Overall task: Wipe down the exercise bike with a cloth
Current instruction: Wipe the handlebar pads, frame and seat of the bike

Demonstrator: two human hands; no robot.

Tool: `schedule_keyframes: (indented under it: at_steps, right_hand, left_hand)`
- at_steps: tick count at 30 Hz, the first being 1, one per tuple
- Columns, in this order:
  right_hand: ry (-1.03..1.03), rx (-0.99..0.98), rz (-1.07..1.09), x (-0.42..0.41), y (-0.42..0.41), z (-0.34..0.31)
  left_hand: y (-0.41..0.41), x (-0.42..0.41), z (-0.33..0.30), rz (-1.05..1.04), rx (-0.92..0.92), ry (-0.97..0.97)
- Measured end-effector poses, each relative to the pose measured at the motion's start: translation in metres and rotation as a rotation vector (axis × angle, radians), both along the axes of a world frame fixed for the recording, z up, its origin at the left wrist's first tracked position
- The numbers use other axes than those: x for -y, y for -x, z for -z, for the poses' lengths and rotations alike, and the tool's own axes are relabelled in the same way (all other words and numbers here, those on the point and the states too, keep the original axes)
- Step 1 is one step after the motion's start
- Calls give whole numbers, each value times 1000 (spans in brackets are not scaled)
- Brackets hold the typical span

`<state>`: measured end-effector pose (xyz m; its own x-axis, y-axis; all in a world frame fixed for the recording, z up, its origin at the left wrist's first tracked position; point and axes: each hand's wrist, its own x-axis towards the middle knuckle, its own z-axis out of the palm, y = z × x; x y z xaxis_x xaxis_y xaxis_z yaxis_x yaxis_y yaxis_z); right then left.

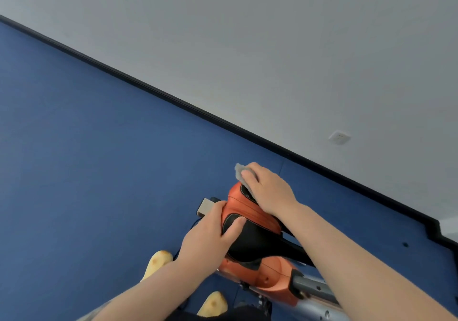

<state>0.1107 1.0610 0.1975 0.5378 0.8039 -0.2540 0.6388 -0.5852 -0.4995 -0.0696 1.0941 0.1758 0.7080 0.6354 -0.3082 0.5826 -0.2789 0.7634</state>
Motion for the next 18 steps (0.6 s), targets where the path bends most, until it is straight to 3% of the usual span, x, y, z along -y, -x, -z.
schedule_keyframes:
  at_steps: [3, 5, 8, 11, 13, 15, 18]
  right_hand:
    - [-95, 231, -345, 8, 13, 0]
    - [-152, 188, -481, 20, 10, -6]
    - [-79, 70, -305, -5, 9, -11]
    - [136, 311, -229, -37, 23, -8]
    - [35, 409, -373, -30, 27, -4]
    - [-98, 287, -452, -9, 19, -8]
    - [-37, 36, -199, -11, 4, -10]
  left_hand:
    - [1, -1, 2, 0, -22, -14]
    - [0, -2, 3, 7, -33, -23]
    - [-1, -4, 3, 9, -47, -17]
    - [-2, -3, 4, 14, -56, -2]
    - [-1, -3, 4, 24, -57, -10]
    - [0, -4, 5, 32, -54, -14]
    - [-2, -5, 3, 33, -50, -11]
